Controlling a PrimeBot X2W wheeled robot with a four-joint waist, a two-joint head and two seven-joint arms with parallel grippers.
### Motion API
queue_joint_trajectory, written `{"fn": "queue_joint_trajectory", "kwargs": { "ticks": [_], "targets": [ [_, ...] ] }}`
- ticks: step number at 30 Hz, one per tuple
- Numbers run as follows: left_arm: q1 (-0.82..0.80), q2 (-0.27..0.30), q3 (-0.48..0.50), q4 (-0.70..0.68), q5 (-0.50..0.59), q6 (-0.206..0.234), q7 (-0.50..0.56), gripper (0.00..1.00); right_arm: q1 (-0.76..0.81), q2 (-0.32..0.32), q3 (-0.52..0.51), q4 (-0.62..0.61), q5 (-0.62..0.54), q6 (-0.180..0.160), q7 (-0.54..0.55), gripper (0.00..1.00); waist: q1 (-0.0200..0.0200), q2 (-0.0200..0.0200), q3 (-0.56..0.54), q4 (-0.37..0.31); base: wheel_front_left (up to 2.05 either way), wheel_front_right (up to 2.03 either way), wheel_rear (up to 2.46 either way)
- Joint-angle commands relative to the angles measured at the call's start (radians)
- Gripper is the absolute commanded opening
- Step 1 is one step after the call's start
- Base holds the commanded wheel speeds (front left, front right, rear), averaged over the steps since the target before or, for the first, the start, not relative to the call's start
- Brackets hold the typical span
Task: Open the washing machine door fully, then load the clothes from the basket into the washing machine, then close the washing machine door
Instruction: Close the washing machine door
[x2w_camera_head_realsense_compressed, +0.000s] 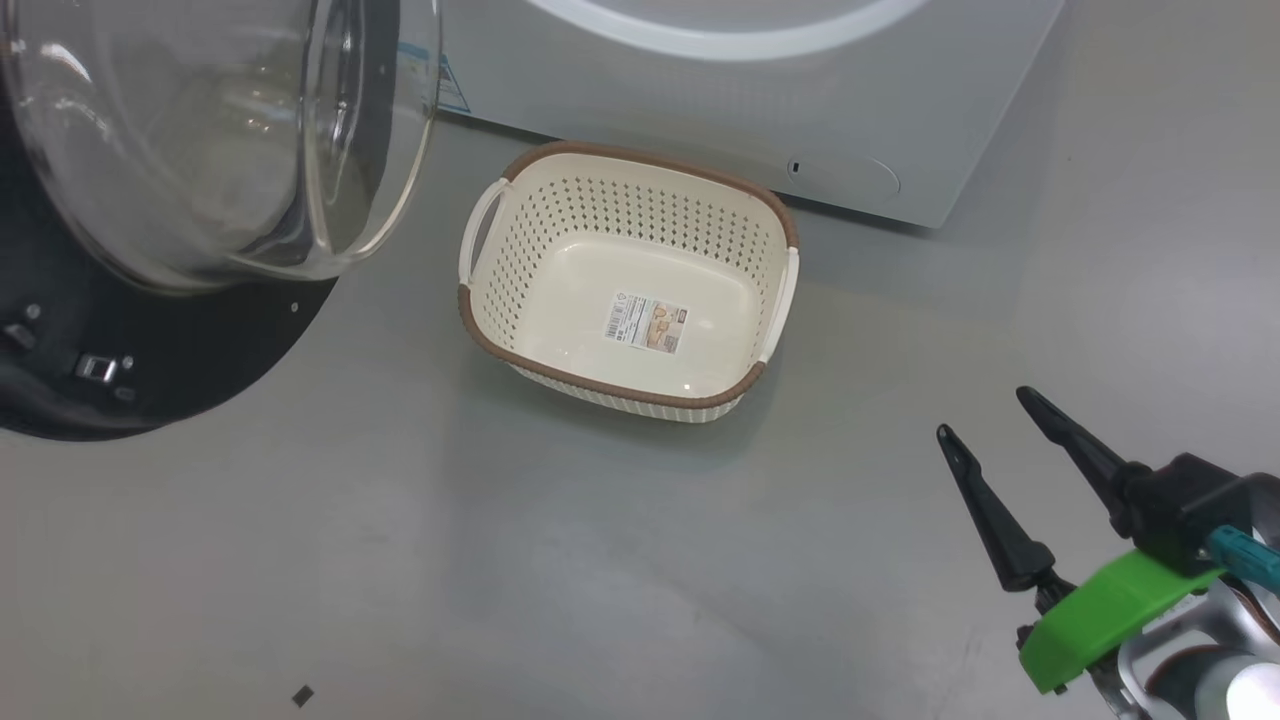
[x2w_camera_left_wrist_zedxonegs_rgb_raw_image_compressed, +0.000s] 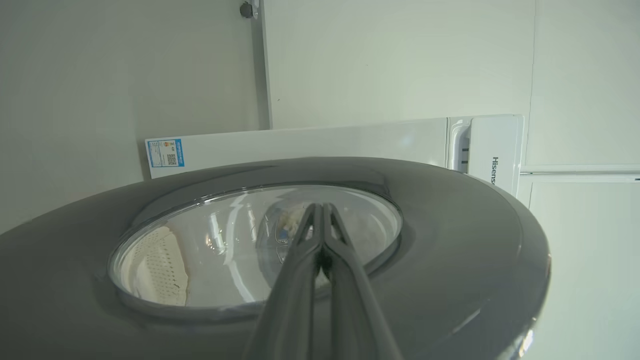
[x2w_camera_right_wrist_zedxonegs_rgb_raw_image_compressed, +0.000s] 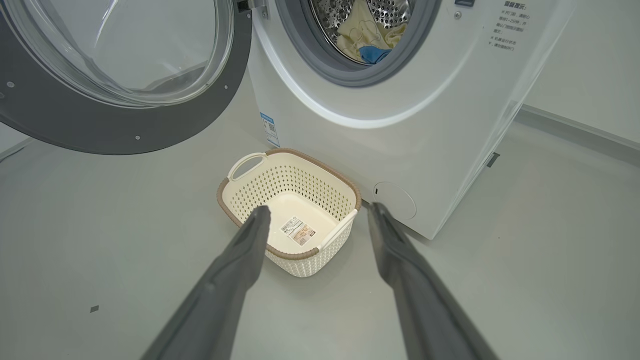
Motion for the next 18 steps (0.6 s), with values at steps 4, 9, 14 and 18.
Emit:
{"fn": "queue_joint_trajectory", "kwargs": {
  "ticks": [4,9,14,18],
  "targets": [
    [0.023,0.003,0.008,-0.107,-0.065,-0.002,0.096,0.0,-0.026,-0.02,0.013,-0.037,0.001,0.003,-0.001,1.0,0.0,0.0,0.0,0.011,0.0,0.0,0.0],
    [0.07,-0.035,-0.023,-0.191,-0.081,0.011,0.156,0.0,-0.024,-0.014,0.011,-0.038,0.0,0.003,0.0,1.0,0.0,0.0,0.001,0.025,0.0,0.0,0.0],
    [0.107,-0.073,-0.059,-0.274,-0.089,0.026,0.198,0.0,-0.026,-0.01,0.023,-0.032,-0.001,0.003,-0.001,1.0,0.0,0.0,-0.002,0.025,0.0,0.0,0.0],
    [0.127,-0.096,-0.08,-0.335,-0.104,0.028,0.237,0.0,-0.031,-0.004,0.031,-0.026,0.002,0.003,-0.007,1.0,0.0,0.0,-0.002,0.013,0.0,0.0,0.0]
  ]
}}
